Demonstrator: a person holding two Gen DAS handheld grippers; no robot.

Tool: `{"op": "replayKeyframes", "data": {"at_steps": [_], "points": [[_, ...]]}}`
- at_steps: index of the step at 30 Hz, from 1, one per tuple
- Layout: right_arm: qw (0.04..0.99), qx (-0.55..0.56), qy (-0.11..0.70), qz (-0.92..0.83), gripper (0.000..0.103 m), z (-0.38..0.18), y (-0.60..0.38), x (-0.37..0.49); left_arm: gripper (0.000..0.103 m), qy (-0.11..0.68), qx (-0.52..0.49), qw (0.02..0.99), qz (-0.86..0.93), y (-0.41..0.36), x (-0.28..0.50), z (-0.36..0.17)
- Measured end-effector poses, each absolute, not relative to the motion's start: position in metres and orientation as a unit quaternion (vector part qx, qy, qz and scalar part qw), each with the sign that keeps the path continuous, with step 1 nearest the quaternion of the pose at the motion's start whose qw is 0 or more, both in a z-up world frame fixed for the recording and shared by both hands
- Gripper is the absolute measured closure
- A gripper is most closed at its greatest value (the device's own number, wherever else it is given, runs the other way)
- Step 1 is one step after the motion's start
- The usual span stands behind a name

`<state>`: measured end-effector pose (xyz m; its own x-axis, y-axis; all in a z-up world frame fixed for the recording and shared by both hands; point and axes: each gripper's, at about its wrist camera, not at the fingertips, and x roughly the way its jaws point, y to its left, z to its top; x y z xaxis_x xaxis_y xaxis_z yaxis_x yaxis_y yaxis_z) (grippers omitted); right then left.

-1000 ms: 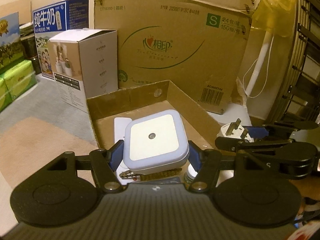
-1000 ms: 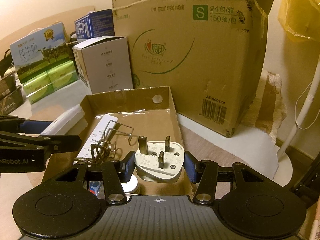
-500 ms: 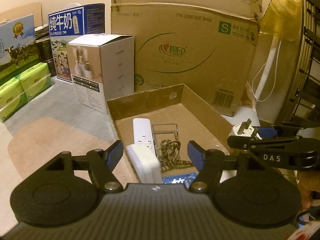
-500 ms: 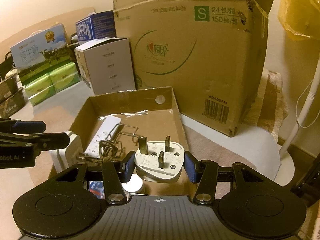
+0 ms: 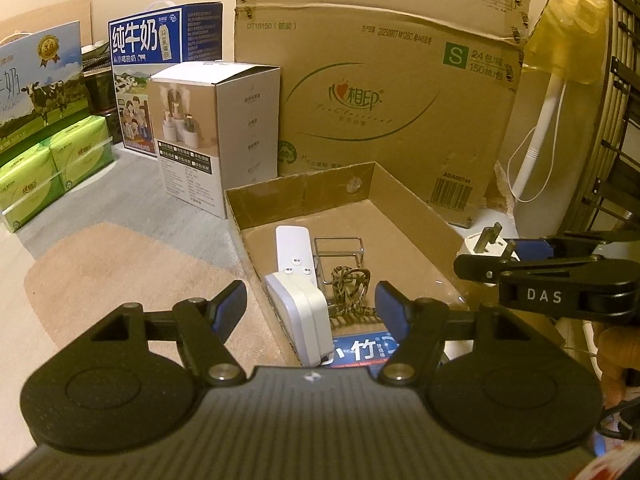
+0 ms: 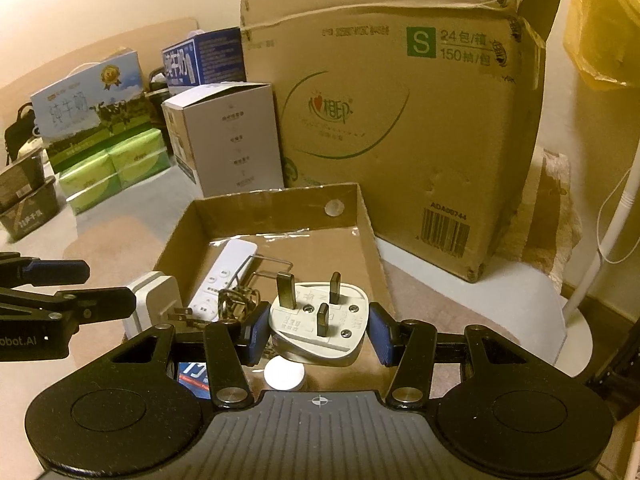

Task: Organize rigid objects
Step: 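Lower the night light into the box and open the left gripper while the right gripper holds the plug, then lower the plug into the box and open the right gripper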

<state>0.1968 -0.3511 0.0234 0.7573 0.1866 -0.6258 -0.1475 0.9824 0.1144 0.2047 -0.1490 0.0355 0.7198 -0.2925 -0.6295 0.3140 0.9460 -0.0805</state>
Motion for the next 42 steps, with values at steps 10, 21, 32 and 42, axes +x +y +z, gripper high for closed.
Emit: {"op": "replayKeyframes", "data": {"at_steps": [10,21,32,42], "points": [[0.936,0.028,0.340,0.090,0.052,0.022,-0.351,0.201,0.035,0.340,0.013,0.926,-0.162,-0.148,0.206,0.033],[0.935,0.026,0.342,0.091,0.052,0.018,-0.350,0.207,0.035,0.343,0.011,0.925,-0.160,-0.147,0.209,0.030],[0.930,0.030,0.355,0.096,0.052,0.010,-0.351,0.224,0.035,0.344,0.009,0.926,-0.155,-0.146,0.215,0.027],[0.938,0.087,0.317,0.110,0.026,0.018,-0.365,0.232,0.023,0.340,0.010,0.931,-0.136,-0.139,0.214,0.022]]}}
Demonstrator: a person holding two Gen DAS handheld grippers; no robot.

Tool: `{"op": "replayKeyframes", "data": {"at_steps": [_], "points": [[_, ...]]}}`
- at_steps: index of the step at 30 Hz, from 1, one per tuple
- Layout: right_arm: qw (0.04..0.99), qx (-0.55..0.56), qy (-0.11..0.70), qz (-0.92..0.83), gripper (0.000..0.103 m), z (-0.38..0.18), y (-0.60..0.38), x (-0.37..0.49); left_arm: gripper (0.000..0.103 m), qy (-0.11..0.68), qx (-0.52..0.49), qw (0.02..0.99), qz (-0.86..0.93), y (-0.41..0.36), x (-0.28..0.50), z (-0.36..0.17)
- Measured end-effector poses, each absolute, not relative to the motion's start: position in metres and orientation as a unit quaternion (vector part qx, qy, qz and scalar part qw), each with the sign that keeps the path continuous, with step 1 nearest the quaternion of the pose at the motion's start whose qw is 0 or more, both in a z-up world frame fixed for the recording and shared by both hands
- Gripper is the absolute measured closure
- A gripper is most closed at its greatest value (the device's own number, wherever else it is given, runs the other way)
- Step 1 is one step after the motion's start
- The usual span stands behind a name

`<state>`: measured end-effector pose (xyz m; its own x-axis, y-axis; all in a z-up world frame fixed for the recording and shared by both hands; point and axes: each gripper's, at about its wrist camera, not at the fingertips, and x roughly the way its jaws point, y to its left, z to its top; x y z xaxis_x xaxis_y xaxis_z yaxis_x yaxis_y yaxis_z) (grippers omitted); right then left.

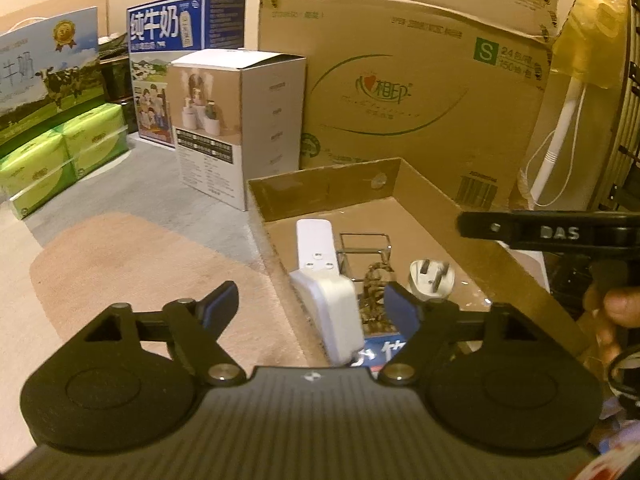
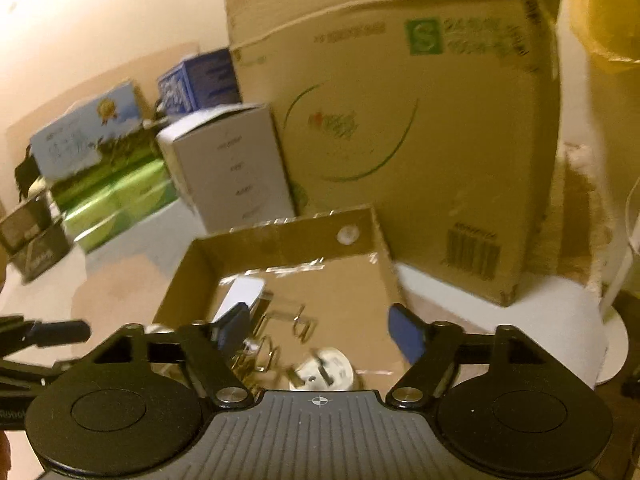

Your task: Organize rigid objects

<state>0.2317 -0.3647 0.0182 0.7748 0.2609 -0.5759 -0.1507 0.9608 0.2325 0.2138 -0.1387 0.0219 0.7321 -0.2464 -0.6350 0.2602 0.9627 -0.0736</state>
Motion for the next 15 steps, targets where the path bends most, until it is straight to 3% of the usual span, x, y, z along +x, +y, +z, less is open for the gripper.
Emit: {"op": "replayKeyframes", "data": {"at_steps": [7,15], "points": [[0.937,0.068,0.329,0.096,0.026,0.021,-0.367,0.204,0.007,0.338,0.008,0.933,-0.123,-0.136,0.197,0.026],[0.931,0.069,0.346,0.092,0.023,0.030,-0.368,0.166,0.001,0.342,0.002,0.932,-0.119,-0.132,0.166,0.037]]}}
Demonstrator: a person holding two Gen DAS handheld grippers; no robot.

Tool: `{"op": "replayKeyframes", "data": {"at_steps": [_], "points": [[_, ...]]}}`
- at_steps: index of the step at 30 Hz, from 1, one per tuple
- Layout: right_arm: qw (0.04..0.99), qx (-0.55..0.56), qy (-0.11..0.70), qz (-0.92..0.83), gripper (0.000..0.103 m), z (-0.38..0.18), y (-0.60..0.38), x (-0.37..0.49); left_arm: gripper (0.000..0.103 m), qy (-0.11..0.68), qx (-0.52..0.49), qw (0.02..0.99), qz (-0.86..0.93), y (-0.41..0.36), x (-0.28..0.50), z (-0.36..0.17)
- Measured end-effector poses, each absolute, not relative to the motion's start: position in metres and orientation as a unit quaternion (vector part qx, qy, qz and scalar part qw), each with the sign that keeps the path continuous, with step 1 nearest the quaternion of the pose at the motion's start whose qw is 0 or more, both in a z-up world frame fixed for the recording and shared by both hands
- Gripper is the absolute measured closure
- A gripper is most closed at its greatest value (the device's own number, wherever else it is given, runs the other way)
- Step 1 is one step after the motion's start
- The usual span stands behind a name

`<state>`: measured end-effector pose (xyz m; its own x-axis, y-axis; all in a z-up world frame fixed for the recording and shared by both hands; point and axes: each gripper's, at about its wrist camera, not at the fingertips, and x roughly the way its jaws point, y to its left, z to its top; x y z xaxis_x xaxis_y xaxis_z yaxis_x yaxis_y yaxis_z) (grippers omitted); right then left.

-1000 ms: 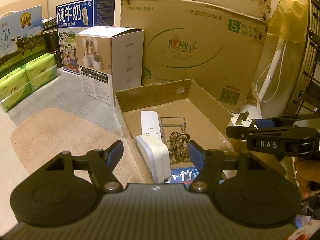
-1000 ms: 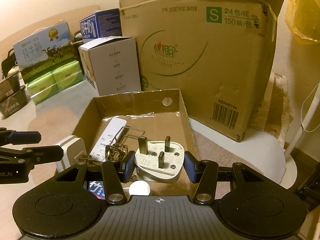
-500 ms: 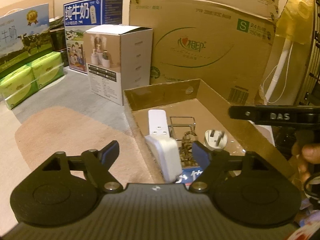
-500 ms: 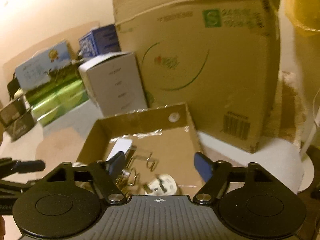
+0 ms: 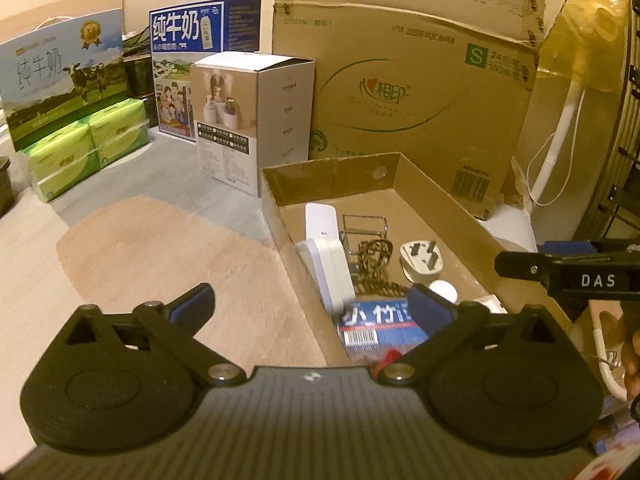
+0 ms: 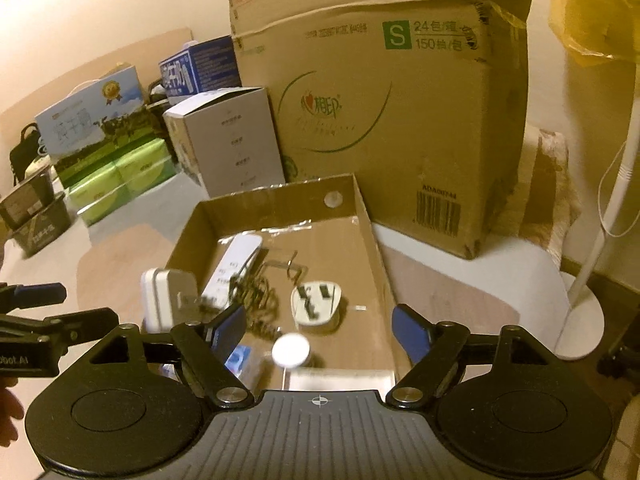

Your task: Organize rigid objects

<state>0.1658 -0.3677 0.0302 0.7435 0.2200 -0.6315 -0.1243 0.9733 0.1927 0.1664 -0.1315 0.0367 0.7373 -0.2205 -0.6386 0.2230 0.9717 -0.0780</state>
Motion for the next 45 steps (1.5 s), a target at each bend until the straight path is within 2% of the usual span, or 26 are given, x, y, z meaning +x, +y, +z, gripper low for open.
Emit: {"op": "replayKeyframes", "data": {"at_steps": [29,45], "points": [[0.916,0.049,0.382,0.108,0.020,0.051,-0.351,0.044,0.002,0.380,-0.019,0.922,-0.073,-0.114,0.031,0.052],[0.911,0.030,0.394,0.117,0.020,0.053,-0.328,0.022,0.002,0.380,-0.012,0.924,-0.040,-0.099,0.001,0.050]]}}
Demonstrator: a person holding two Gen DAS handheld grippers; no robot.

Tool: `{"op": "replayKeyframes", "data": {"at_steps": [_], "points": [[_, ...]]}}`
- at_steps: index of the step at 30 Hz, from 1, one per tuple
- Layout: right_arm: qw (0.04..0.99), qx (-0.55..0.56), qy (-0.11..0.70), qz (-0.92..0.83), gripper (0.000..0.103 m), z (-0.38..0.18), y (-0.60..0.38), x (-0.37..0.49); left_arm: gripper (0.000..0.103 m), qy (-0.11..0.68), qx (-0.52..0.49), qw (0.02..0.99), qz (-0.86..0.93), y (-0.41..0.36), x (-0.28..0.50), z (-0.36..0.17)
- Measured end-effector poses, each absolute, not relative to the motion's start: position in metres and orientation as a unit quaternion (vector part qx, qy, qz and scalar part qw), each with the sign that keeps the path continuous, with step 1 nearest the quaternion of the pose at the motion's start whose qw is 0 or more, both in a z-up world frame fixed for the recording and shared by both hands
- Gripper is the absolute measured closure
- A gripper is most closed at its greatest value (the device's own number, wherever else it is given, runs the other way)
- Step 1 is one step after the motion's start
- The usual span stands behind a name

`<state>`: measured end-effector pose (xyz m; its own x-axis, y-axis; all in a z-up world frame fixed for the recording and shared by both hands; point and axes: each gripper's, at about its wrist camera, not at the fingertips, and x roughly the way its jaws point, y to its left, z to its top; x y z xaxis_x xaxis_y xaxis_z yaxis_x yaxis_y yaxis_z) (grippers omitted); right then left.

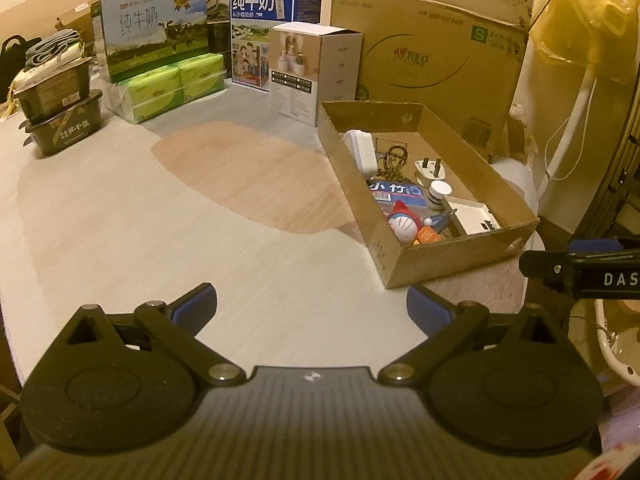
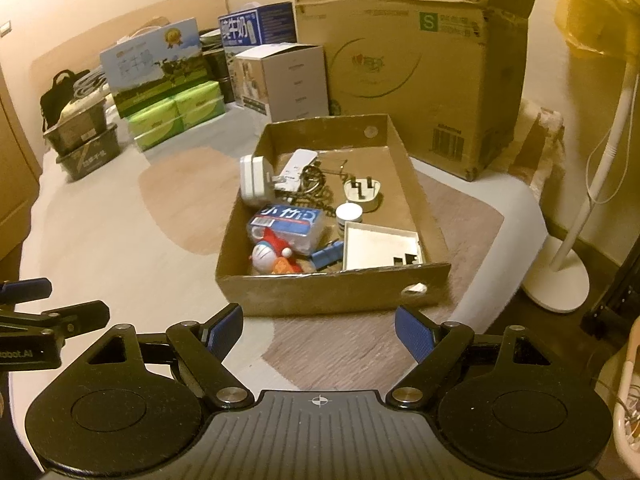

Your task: Organize rigid objects

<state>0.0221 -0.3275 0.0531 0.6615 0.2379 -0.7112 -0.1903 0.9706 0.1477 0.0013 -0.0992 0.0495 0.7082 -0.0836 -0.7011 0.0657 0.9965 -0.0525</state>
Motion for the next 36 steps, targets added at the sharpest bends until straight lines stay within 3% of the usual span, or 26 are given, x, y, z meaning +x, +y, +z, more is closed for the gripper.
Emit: {"op": "replayKeyframes", "data": {"at_steps": [36], "points": [[0.906,0.023,0.403,0.128,0.020,0.046,-0.305,0.023,0.002,0.387,-0.013,0.921,-0.033,-0.087,0.005,0.039]]}}
